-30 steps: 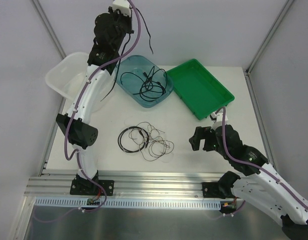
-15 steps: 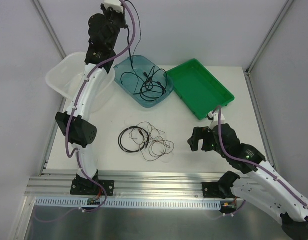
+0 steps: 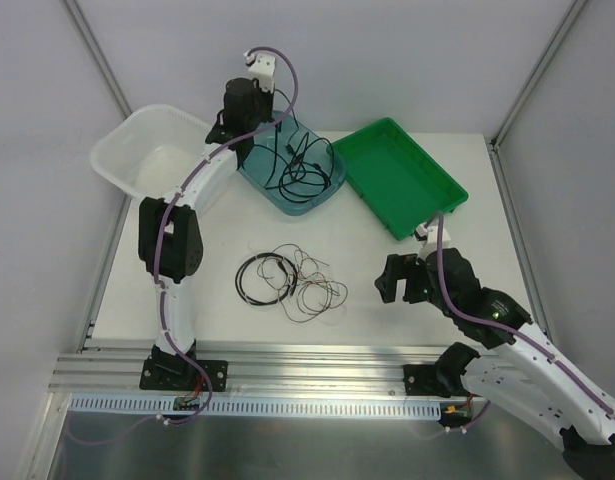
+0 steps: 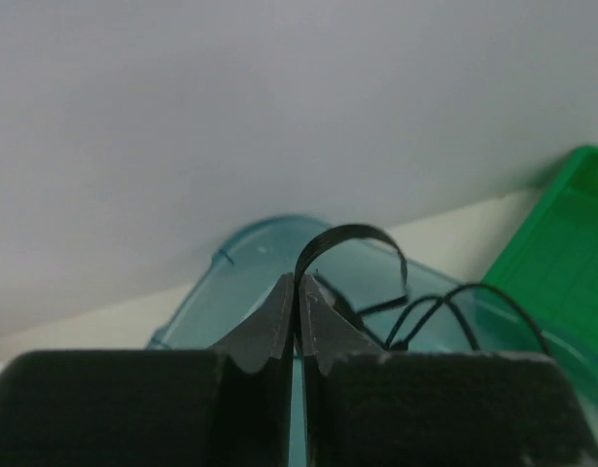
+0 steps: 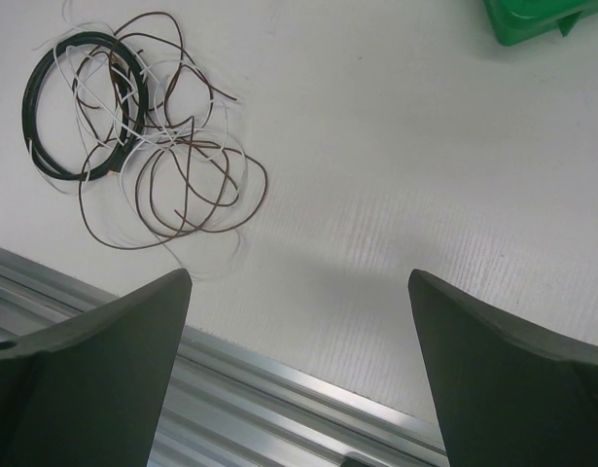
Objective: Untangle the cables
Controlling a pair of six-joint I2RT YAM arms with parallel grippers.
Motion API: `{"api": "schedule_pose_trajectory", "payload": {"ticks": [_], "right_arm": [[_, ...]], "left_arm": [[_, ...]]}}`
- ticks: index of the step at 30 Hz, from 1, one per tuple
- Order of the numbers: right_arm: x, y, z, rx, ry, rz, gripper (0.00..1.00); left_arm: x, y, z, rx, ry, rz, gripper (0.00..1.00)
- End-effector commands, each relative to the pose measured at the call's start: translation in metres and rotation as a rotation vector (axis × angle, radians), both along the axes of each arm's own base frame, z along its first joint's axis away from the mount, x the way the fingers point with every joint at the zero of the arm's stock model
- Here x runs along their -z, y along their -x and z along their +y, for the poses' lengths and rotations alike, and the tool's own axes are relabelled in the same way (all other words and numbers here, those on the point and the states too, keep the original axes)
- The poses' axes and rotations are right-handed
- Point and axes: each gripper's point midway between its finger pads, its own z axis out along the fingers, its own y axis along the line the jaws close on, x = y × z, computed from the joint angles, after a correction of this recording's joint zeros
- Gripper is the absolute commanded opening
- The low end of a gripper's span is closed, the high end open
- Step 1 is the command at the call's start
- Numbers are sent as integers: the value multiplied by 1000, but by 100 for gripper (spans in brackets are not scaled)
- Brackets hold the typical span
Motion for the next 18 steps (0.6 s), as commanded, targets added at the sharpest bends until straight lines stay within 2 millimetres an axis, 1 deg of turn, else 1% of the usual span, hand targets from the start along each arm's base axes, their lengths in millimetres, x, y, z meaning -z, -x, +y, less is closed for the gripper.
{"api": "schedule_pose_trajectory", "payload": {"ticks": [1, 2, 3, 4, 5, 7, 8, 10, 11, 12, 13, 15, 16, 17, 18], "right_arm": [[-1, 0, -1, -4, 6, -13, 100], [-1, 0, -1, -4, 7, -12, 100], [0, 0, -1, -6, 8, -10, 100], [0, 0, -1, -6, 8, -9, 100], [0, -1, -1, -2, 10, -8, 100], [1, -1, -3, 4, 16, -8, 100], [2, 0, -4, 7, 23, -6, 100], [1, -1, -6, 16, 28, -8, 100], [2, 0, -7, 17, 29, -6, 100], [2, 0, -7, 18, 27, -6, 100], [1, 1, -7, 18, 24, -6, 100], [0, 2, -7, 17, 16, -5, 100], [-1, 3, -7, 15, 14, -5, 100], [-2, 3, -7, 17, 9, -5, 99], [-3, 3, -7, 17, 6, -5, 100]], "left_arm": [[21, 1, 9, -40, 45, 39, 0], [32, 1, 10, -49, 43, 61, 0], [50, 3, 12, -58, 35, 98, 0], [59, 4, 13, -69, 36, 120, 0], [77, 5, 15, -79, 24, 170, 0], [97, 7, 18, -98, 9, 237, 1], [121, 11, 20, -109, -19, 312, 2], [137, 15, 25, -136, -33, 361, 3], [137, 16, 30, -161, -41, 363, 3], [149, 24, 34, -172, -61, 407, 4], [150, 28, 38, -190, -67, 417, 5], [153, 36, 55, -271, -98, 455, 7], [159, 37, 62, -301, -112, 476, 7], [152, 34, 69, -333, -116, 472, 8], [158, 40, 71, -339, -136, 512, 9]]}}
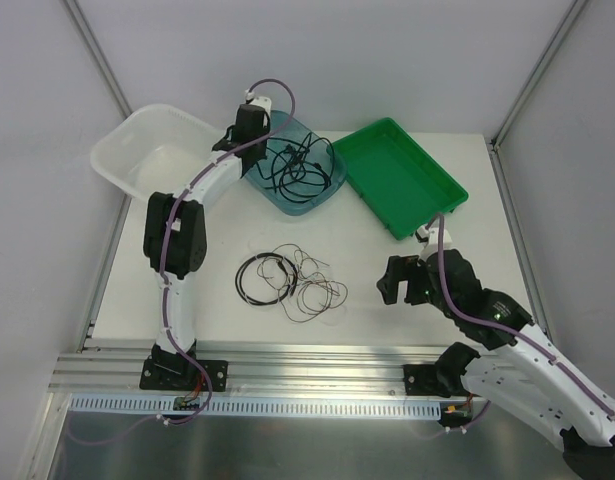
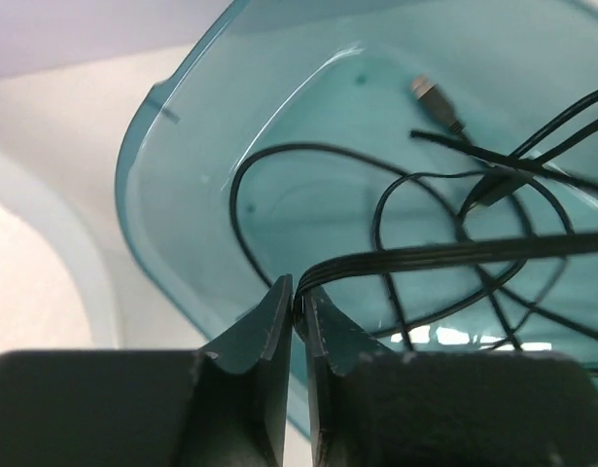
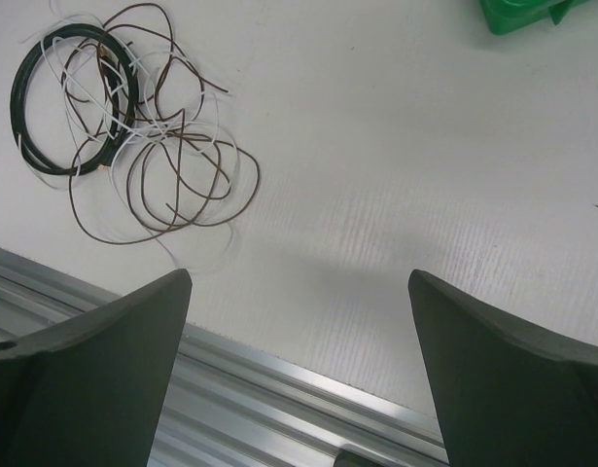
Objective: Untangle the cables
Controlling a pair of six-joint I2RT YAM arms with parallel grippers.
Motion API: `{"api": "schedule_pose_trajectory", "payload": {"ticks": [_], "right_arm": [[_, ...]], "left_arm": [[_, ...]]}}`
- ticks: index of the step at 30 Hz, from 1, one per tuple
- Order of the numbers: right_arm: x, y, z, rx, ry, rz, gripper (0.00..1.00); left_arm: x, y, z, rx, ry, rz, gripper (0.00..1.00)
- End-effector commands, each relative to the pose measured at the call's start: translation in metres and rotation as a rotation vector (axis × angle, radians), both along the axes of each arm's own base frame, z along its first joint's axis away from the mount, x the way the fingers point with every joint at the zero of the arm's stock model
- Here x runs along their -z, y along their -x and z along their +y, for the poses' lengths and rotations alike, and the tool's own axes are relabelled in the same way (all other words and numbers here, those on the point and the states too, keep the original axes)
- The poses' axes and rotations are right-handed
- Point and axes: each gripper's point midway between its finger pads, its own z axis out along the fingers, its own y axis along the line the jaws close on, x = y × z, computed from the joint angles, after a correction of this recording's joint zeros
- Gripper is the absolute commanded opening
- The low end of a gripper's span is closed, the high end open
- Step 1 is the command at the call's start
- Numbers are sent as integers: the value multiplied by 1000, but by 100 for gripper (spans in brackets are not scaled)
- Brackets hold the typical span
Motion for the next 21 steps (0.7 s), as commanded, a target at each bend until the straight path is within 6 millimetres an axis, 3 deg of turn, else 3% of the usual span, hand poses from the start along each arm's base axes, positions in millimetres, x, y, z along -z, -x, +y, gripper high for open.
{"api": "schedule_pose_trajectory", "payload": {"ticks": [1, 4, 6, 8, 11, 12, 16, 21], "right_arm": [[-6, 1, -3, 10, -8, -13, 100], [-8, 3, -3, 14, -17, -7, 99], [-10, 5, -3, 9, -30, -9, 99], [-13, 7, -3, 6, -40, -10, 99], [-15, 10, -1, -13, -44, -5, 99], [-14, 12, 2, -31, -45, 9, 99], [-11, 15, 14, -80, -53, 57, 98], [-6, 19, 37, -145, -85, 127, 97]], "left_arm": [[-7, 6, 28, -116, -52, 49, 10], [-14, 11, 25, -102, -39, 55, 23], [-19, 14, 23, -82, -23, 54, 38], [-32, 19, 18, -76, 23, 39, 45], [-60, 33, 8, -33, 101, 14, 63], [-68, 39, 3, -23, 138, 9, 73], [-105, 86, -15, 54, 274, 13, 92], [-95, 162, -32, 100, 358, 116, 99]]}}
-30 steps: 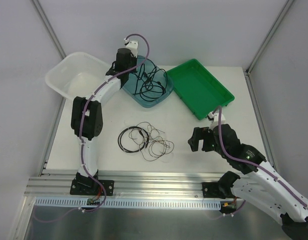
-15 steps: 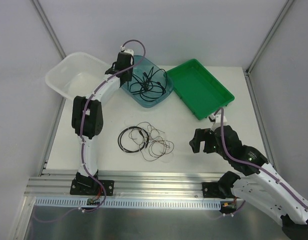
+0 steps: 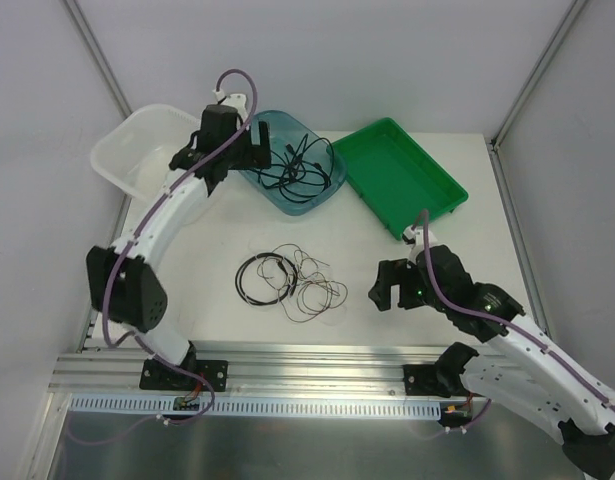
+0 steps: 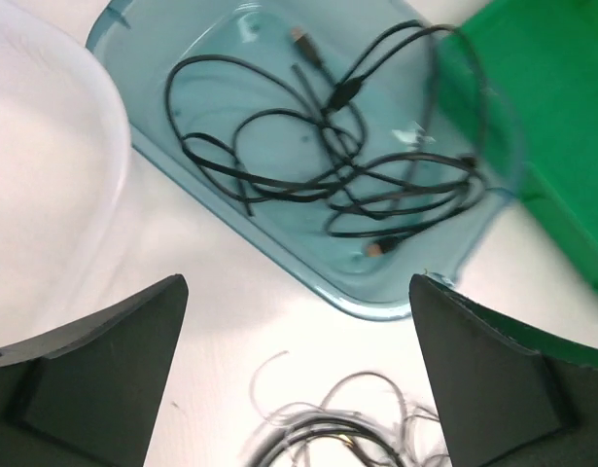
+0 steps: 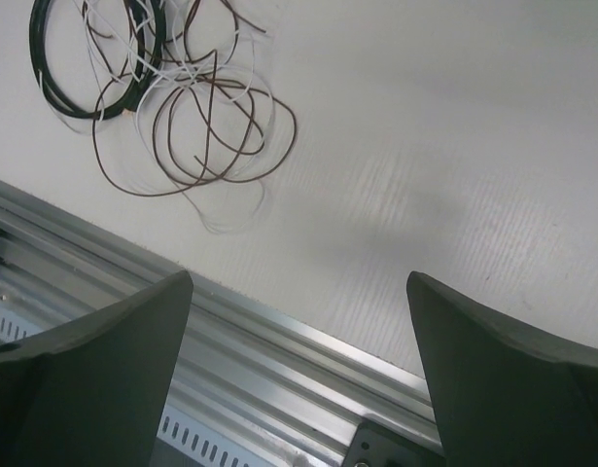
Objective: Untangle the cables
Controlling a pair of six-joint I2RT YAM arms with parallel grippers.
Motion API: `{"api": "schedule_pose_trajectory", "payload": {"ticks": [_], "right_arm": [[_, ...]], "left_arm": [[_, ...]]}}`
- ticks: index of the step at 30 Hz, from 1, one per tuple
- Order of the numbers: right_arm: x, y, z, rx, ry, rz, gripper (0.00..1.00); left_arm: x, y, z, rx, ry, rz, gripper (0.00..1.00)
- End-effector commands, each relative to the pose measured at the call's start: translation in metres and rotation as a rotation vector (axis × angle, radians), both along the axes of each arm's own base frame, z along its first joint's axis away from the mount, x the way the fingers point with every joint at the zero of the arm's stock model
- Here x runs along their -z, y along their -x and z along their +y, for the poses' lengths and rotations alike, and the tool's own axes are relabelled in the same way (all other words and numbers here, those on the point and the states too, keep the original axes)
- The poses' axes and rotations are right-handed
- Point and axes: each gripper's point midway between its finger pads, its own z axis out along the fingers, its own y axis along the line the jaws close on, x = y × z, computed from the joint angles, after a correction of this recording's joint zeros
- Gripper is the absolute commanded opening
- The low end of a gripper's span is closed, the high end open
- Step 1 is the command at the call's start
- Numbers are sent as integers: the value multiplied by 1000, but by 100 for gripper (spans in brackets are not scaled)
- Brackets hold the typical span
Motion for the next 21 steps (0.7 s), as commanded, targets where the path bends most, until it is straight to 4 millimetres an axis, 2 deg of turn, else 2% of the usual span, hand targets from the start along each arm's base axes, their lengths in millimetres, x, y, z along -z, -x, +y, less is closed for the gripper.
{"api": "schedule_pose_trajectory", "payload": {"ticks": [1, 3, 4, 6, 7, 8, 9, 10, 12, 13, 15, 18, 21], "right_arm": [[-15, 2, 26, -66, -75, 25, 96], [-14, 6, 38, -114, -91, 48, 96], [-13, 5, 43, -127, -83, 55, 96], [-2, 6, 53, -155, -52, 84, 95], [-2, 4, 58, -161, -53, 77, 95], [6, 4, 64, -170, -30, 96, 95], [6, 2, 70, -175, -36, 93, 95], [7, 1, 74, -174, -37, 104, 95], [11, 0, 86, -189, -31, 116, 94], [13, 0, 91, -197, -30, 122, 94], [16, 3, 101, -221, -25, 130, 94], [22, 2, 107, -218, -1, 121, 94], [29, 4, 110, -222, 16, 129, 94]], "left_arm": [[1, 74, -26, 77, 111, 76, 99], [14, 101, -28, 71, 139, 120, 99], [29, 127, -28, 77, 141, 152, 99], [45, 151, -26, 55, 156, 185, 99], [62, 170, -20, 48, 144, 210, 98], [71, 180, -19, 39, 142, 226, 98], [80, 187, -13, 14, 133, 234, 97], [97, 201, -3, -6, 124, 258, 96], [108, 210, 10, -67, 124, 259, 91], [126, 218, 16, -86, 102, 292, 90], [144, 222, 24, -113, 65, 324, 85], [166, 223, 27, -121, 20, 387, 79], [178, 217, 24, -119, 1, 418, 71]]}}
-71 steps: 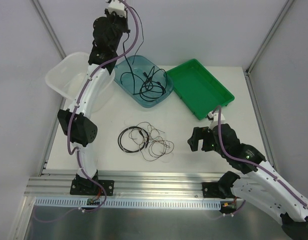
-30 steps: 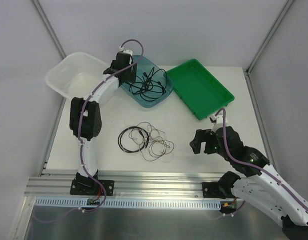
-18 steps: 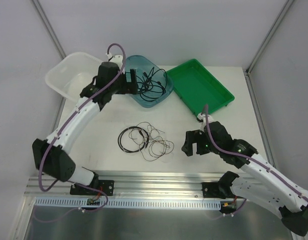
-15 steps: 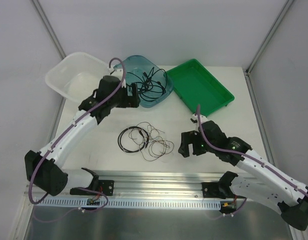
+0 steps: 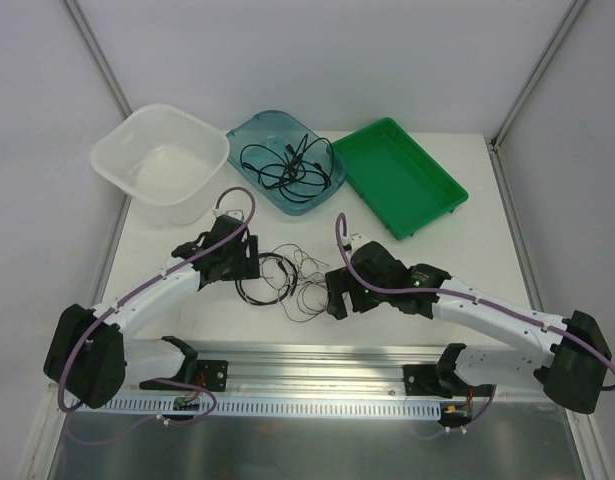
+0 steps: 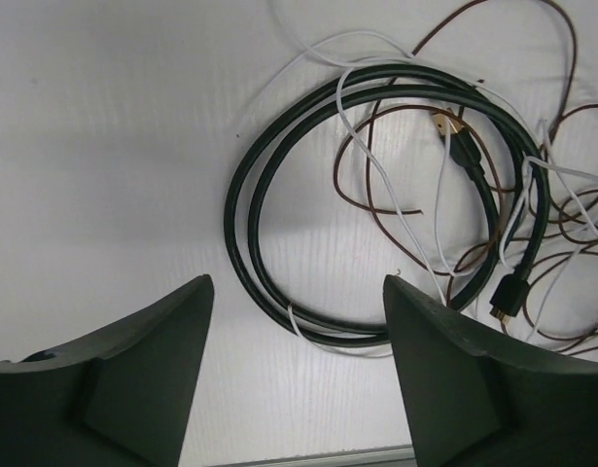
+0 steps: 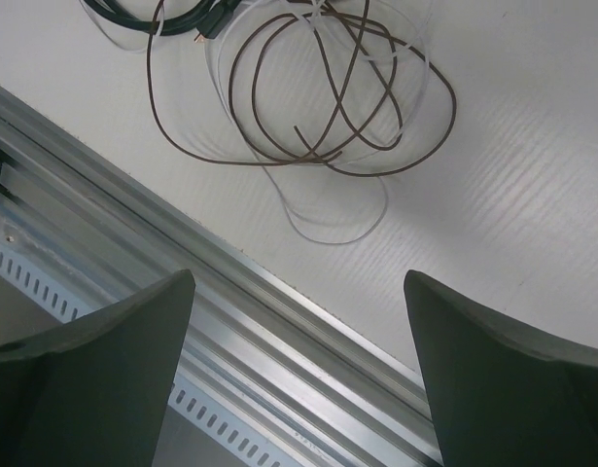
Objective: Untangle the cables
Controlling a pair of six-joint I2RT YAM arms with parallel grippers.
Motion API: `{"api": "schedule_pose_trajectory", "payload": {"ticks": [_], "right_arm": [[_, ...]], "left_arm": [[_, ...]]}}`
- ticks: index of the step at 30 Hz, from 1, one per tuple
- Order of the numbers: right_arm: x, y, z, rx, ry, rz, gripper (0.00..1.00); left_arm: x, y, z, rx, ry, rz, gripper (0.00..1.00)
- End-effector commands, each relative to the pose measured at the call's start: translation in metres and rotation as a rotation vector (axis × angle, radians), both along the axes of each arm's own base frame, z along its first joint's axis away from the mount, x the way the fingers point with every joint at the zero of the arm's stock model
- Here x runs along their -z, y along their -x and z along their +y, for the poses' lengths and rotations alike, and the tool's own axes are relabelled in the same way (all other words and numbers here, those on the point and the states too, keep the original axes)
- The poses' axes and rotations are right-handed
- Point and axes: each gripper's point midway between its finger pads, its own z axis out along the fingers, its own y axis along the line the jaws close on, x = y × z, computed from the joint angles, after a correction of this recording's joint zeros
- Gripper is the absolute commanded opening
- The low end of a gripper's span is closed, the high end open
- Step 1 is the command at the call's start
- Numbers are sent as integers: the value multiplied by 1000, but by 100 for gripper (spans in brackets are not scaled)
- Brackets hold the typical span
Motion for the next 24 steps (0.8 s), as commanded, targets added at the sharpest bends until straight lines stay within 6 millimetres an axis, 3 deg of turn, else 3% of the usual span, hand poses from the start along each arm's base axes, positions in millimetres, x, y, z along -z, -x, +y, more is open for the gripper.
{"api": "schedule_pose_trajectory", "payload": {"ticks": [1, 9, 16, 20, 24], "right_arm": [[-16, -9, 18, 12, -53, -43, 94], [-10, -6, 23, -7, -32, -43, 94], [-3, -11, 28, -12, -16, -46, 93], [-1, -15, 41, -42, -21, -46, 93], [10, -22, 53, -61, 15, -34, 93]], "left_arm": [[10, -16, 2, -46, -15, 0, 67], [39, -31, 6, -71, -57, 54, 55], [55, -26, 10, -86, -84, 98, 50], [63, -22, 13, -95, -100, 123, 47], [65, -21, 14, -103, -103, 129, 29]]}}
